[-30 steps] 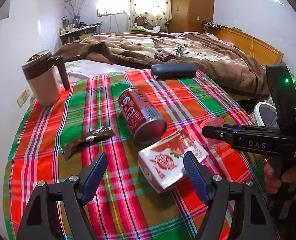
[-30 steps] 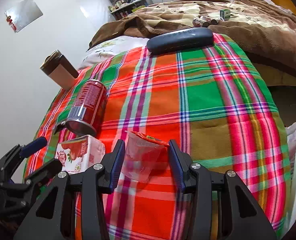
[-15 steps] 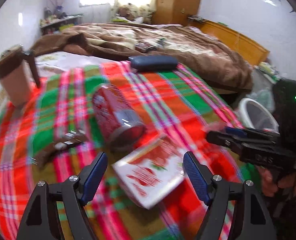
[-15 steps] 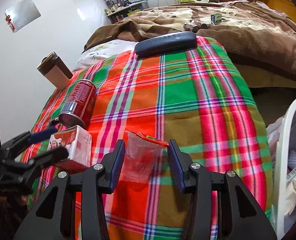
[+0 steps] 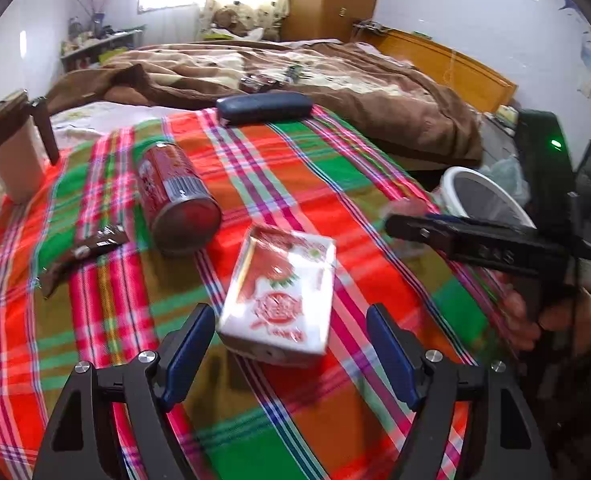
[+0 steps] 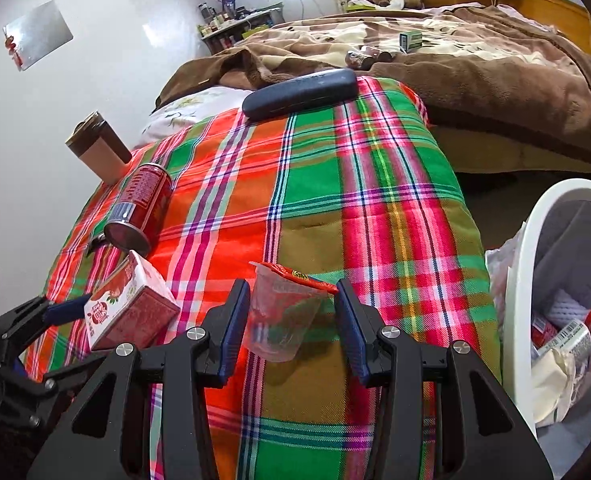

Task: Collect trash
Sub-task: 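Grasp the white juice carton with left gripper while right gripper grasps the clear plastic cup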

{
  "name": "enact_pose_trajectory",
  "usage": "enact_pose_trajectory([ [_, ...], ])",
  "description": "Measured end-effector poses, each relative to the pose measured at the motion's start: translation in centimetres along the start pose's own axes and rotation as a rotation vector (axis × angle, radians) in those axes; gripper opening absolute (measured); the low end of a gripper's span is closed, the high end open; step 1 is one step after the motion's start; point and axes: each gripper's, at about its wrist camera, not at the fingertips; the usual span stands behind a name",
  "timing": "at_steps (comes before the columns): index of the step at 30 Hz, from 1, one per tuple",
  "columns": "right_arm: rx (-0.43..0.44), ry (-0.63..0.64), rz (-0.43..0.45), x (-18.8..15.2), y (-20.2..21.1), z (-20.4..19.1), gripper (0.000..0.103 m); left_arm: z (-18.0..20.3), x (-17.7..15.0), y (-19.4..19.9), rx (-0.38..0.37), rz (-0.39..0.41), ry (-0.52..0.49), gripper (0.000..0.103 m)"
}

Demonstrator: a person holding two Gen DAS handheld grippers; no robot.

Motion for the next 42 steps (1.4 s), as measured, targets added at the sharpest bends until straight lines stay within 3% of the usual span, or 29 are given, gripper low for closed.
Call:
enact_pose_trajectory([
  [3, -0.003, 0.007, 0.001, -0.1, 0.1, -0.1, 0.045, 0.3, 0.4, -0.9, 0.06, -0.001, -0.022, 0.078],
  [13, -0.005, 0.016, 0.004, -0.2, 0.2, 0.0, 0.045, 0.2, 0.7, -2.8, 0.049, -0.022, 0.041, 0.077],
  [20, -0.004, 0.016, 0.005, -0.2, 0.1, 0.0, 0.045, 0.2, 0.8, -3.0, 0.074, -0.024, 0.063, 0.064],
  [42, 0.001, 0.023, 0.03, -0.5, 1.5, 0.3, 0.045, 1.7, 0.3, -1.2, 0.111, 0.001, 0.084, 0.061],
])
Point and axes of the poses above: each gripper's, at about its wrist camera, not at the fingertips, and y roughly against the way its jaws point, z to its right, x to its top, and after that the axes turned 2 degrees about y, right-handed
